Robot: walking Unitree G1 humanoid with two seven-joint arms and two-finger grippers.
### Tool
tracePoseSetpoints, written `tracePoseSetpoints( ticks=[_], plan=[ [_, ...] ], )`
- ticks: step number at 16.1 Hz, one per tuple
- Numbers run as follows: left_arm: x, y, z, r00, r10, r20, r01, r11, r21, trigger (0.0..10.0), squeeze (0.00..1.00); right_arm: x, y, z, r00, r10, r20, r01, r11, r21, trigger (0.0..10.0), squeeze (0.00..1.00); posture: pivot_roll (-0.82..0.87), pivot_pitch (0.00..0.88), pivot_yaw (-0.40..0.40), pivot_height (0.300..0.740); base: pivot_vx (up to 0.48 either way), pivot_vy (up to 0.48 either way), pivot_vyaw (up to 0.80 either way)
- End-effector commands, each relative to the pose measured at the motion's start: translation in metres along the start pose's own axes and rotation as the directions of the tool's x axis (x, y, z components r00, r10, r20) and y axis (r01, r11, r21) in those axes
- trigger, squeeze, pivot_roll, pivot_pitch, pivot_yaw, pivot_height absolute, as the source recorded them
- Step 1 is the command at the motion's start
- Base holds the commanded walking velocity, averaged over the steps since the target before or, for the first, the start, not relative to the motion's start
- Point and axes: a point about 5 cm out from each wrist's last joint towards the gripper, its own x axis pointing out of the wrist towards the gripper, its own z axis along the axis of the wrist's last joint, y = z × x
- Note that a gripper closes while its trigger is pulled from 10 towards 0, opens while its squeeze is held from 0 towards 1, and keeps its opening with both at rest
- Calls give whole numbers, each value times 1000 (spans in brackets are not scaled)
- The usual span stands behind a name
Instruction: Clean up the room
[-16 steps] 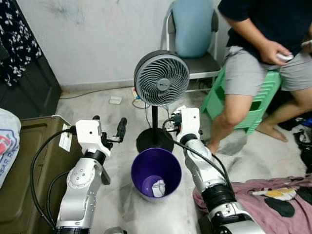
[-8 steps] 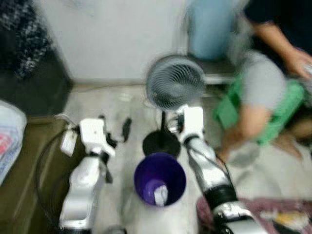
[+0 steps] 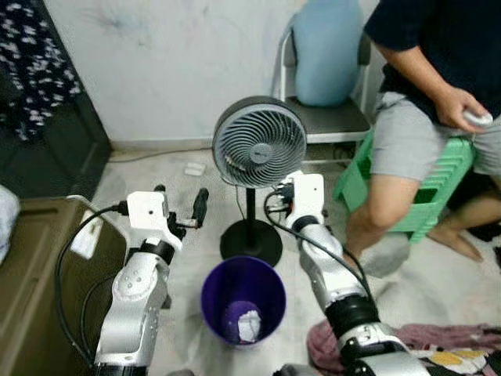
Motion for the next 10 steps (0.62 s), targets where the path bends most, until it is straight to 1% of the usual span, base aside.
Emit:
tracePoseSetpoints(
  ticks=[1, 2, 3, 4, 5, 6, 7, 8, 9, 10],
  plan=[
    [-3, 4, 2, 1000, -14, -4, 15, 999, 35, 10000, 0, 2, 6, -1, 1000, 6, -19, -6, 1000, -11, 10000, 0, -31, 27, 4, 740, 0, 0, 0],
    [-7, 4, 3, 998, -57, -10, 58, 996, 72, 10000, 0, 1, 2, -9, 997, -32, -64, 31, 999, -23, 10000, 0, -22, 35, 4, 740, 0, 0, 0],
    [-9, 5, 4, 996, -86, -15, 87, 991, 106, 10000, 0, 0, -1, -16, 992, -62, -106, 57, 997, -48, 10000, 0, -12, 40, 6, 740, 0, 0, 0],
    [-11, 7, 5, 994, -108, -21, 110, 985, 130, 10000, 0, -1, -4, -23, 984, -90, -150, 83, 995, -53, 10000, 0, -2, 45, 10, 740, 0, 0, 0],
    [-14, 9, 7, 991, -135, -26, 137, 978, 156, 10000, 0, -4, -7, -33, 969, -124, -213, 115, 992, -55, 10000, 0, 13, 54, 18, 740, 0, 0, 0],
    [-18, 14, 11, 986, -160, -35, 164, 969, 183, 10000, 0, -7, -9, -44, 948, -149, -281, 133, 988, -75, 10000, 0, 25, 64, 28, 740, 0, 0, 0],
    [-22, 16, 13, 981, -188, -50, 194, 956, 220, 10000, 0, -9, -6, -49, 942, -145, -304, 126, 989, -83, 10000, 0, 31, 73, 36, 740, 0, 0, 0],
    [-24, 15, 16, 972, -229, -53, 235, 933, 272, 10000, 0, -9, -5, -51, 940, -143, -311, 123, 989, -82, 10000, 0, 37, 85, 46, 740, 0, 0, 0],
    [-29, 12, 19, 951, -302, -68, 306, 886, 348, 10000, 0, -11, -3, -55, 935, -142, -326, 121, 989, -82, 10000, 0, 40, 101, 58, 740, 0, 0, 0],
    [-32, 10, 21, 933, -346, -94, 355, 856, 376, 10000, 0, -13, -1, -60, 928, -152, -341, 127, 987, -95, 10000, 0, 43, 128, 74, 740, 0, 0, 0]
  ],
)
